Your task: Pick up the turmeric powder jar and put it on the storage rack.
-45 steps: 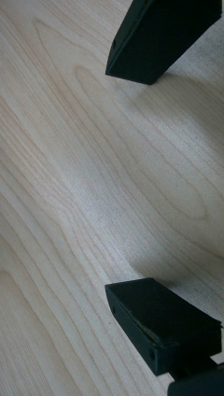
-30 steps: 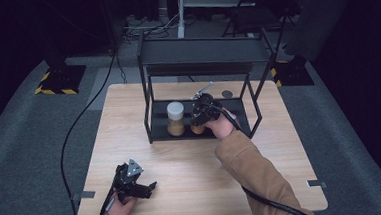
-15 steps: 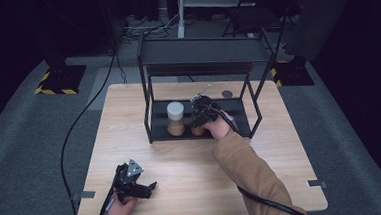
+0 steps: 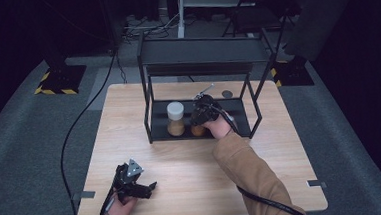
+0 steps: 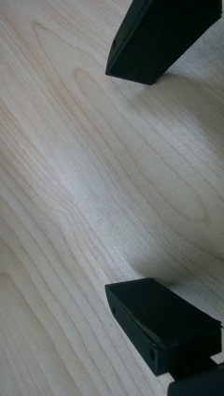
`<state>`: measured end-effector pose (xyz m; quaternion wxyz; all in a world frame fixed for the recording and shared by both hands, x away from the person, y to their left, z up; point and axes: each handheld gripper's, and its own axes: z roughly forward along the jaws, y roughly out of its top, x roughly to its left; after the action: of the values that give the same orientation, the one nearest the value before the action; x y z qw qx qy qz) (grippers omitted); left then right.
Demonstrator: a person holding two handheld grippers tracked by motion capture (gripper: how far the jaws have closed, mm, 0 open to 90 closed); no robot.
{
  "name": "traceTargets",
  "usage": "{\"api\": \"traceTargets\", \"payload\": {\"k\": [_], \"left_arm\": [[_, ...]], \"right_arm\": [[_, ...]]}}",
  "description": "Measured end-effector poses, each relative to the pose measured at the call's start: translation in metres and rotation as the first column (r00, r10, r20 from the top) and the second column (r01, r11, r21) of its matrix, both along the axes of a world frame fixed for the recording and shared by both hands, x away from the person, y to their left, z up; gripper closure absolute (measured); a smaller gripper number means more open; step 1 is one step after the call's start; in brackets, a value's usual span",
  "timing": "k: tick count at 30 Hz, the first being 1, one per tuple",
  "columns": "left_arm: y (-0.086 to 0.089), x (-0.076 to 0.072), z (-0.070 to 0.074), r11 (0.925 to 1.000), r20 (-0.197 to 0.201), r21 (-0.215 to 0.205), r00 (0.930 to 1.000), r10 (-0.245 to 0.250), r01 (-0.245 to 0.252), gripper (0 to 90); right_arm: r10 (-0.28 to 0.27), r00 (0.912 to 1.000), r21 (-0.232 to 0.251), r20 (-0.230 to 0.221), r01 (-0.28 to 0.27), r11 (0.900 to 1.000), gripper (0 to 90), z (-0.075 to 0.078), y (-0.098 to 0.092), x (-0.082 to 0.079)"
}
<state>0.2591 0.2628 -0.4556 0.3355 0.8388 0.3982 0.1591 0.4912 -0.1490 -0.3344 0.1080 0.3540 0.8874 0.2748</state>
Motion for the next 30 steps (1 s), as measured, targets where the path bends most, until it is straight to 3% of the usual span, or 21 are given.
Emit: {"api": "traceTargets", "payload": {"k": [5, 13, 19, 30], "left_arm": [[0.0, 0.0, 0.0, 1.0, -0.001, -0.001, 1.0, -0.001, 0.001, 0.1], [0.0, 0.0, 0.0, 1.0, -0.002, 0.0, 1.0, -0.003, 0.003, 0.1], [0.0, 0.0, 0.0, 1.0, 0.0, -0.002, 1.0, -0.003, 0.003, 0.1], [0.0, 0.0, 0.0, 1.0, -0.002, 0.0, 1.0, -0.005, 0.005, 0.1]], "right_arm": [[0.006, 0.9996, 0.019, 0.026, -0.007, 1.0, 15.0, 0.015, -0.007, -0.008], [0.012, 0.9958, 0.051, 0.091, -0.016, 0.999, 7.7, 0.036, -0.022, -0.034], [0.016, 0.9917, 0.081, 0.128, -0.027, 0.996, 5.0, 0.047, -0.035, -0.053], [0.07, 0.9807, 0.078, 0.183, -0.085, 0.993, 4.4, 0.062, -0.06, -0.094]]}}
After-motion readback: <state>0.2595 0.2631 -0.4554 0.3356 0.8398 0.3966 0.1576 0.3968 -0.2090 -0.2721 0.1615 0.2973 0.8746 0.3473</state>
